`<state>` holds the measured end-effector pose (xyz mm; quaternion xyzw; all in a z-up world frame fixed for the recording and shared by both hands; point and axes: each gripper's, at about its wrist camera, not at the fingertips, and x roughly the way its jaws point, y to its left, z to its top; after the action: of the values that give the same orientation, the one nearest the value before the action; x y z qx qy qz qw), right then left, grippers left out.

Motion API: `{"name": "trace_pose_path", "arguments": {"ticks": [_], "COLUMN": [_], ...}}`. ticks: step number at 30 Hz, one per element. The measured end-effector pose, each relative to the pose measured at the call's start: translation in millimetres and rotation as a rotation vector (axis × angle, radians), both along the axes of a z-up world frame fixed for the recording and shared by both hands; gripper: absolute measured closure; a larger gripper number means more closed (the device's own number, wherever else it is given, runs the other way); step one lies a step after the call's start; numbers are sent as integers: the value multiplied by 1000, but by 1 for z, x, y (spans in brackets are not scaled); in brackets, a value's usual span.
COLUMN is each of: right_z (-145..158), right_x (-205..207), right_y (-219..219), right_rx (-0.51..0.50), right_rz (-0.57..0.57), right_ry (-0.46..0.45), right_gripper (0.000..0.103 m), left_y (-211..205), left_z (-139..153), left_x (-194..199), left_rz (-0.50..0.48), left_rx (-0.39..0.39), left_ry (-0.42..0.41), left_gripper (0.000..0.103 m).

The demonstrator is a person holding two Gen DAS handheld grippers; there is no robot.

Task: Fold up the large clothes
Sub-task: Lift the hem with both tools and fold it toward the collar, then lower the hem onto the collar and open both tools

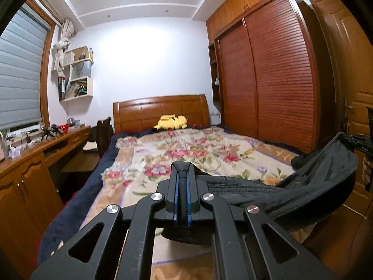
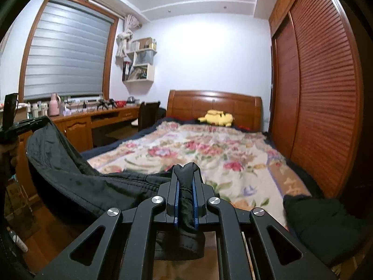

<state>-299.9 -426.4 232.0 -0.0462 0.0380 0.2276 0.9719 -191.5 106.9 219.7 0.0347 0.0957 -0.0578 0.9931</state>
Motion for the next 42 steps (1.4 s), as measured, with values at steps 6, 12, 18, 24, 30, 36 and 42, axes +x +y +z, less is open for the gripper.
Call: {"name": "trace_pose_path", "arguments": {"ticks": [6, 12, 18, 24, 30, 36, 42], "right_z": [9, -6, -30, -64, -86, -85, -98], "right_x": [-8, 33, 130, 209, 274, 323, 367], "right_y": [-2, 10, 41, 64, 98, 119, 133], "right_rx": [14, -1, -50, -99, -141, -146, -138], "right_rz": [0, -7, -81, -153, -160, -179, -222], "right_ry": [-49, -15, 129, 238, 303, 337, 357], "right_gripper": [95, 95, 95, 94, 94, 94, 94], "left_y": [5, 4, 8, 18, 23, 25, 29], "left_z": [11, 0, -42, -92, -128, -146, -157], "left_x": [0, 37, 123, 186, 230, 265, 293], "left_rz": [1, 28, 111, 157, 166, 170, 177], "left_rx": [-17, -4, 11, 0, 0, 19, 15], "left_ry": [-21, 24, 162, 281, 364, 403, 421], "left_gripper": [97, 97, 97, 97, 97, 97, 97]}}
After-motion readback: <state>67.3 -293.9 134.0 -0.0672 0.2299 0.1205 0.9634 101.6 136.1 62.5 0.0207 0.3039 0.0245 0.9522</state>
